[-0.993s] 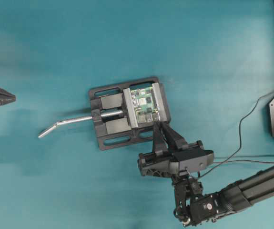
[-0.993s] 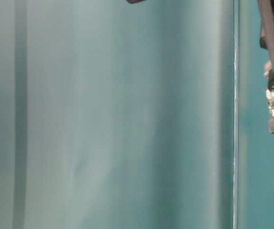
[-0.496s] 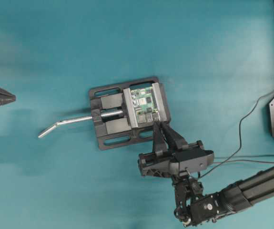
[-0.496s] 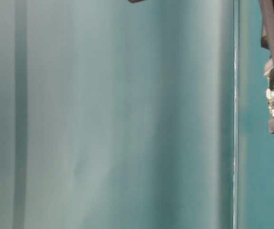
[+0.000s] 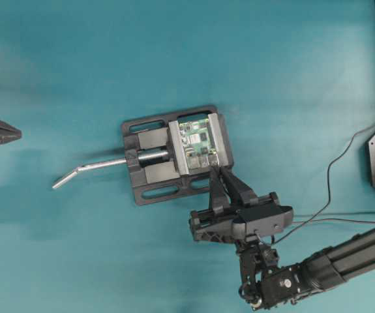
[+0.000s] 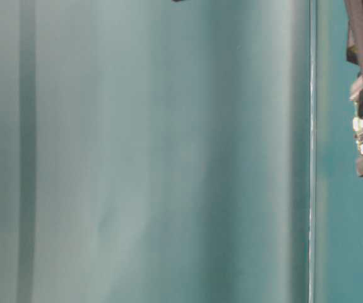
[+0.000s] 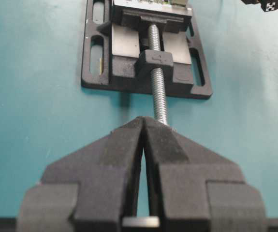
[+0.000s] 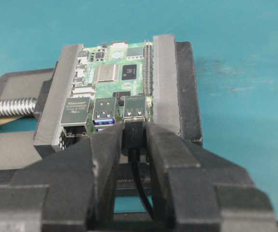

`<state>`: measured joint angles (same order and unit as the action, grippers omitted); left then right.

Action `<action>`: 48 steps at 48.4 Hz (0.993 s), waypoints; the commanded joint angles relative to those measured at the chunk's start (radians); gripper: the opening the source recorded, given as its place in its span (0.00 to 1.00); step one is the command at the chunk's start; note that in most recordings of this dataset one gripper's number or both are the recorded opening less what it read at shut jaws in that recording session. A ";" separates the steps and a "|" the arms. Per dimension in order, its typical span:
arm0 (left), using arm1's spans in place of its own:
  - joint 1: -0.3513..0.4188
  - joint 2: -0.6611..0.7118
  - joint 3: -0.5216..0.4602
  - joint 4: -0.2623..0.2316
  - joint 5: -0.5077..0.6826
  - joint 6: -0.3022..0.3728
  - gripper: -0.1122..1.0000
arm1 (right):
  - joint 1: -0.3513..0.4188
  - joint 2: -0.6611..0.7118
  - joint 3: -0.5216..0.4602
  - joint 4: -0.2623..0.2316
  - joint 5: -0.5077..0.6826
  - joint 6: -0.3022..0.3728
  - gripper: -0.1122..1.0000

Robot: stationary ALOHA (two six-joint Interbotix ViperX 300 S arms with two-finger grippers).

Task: Insert the USB into the fixed PCB.
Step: 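Open the right gripper and pull it back from the inserted plug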

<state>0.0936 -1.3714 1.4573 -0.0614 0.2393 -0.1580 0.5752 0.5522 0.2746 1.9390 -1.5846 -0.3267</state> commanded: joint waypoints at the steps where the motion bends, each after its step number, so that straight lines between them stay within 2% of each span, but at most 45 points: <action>1: -0.005 0.008 -0.026 0.003 -0.005 -0.006 0.10 | 0.006 -0.034 -0.003 -0.012 -0.012 0.002 0.30; 9: -0.005 0.008 -0.028 0.003 -0.005 -0.006 0.10 | 0.009 -0.035 -0.003 -0.012 -0.012 0.005 0.66; 12: -0.005 0.008 -0.026 0.003 -0.005 -0.006 0.10 | 0.015 -0.035 -0.003 -0.012 -0.012 0.005 0.72; 29: -0.005 0.008 -0.028 0.003 -0.005 -0.006 0.10 | 0.029 -0.046 0.003 -0.012 -0.002 -0.011 0.70; 42: -0.005 0.008 -0.026 0.003 -0.005 -0.006 0.10 | 0.018 -0.173 0.091 -0.020 0.041 -0.163 0.70; 48: -0.005 0.008 -0.026 0.003 -0.005 -0.006 0.10 | 0.018 -0.236 0.140 -0.028 0.044 -0.206 0.70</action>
<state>0.0936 -1.3714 1.4588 -0.0629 0.2393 -0.1580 0.5937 0.3881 0.3973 1.9251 -1.5386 -0.5170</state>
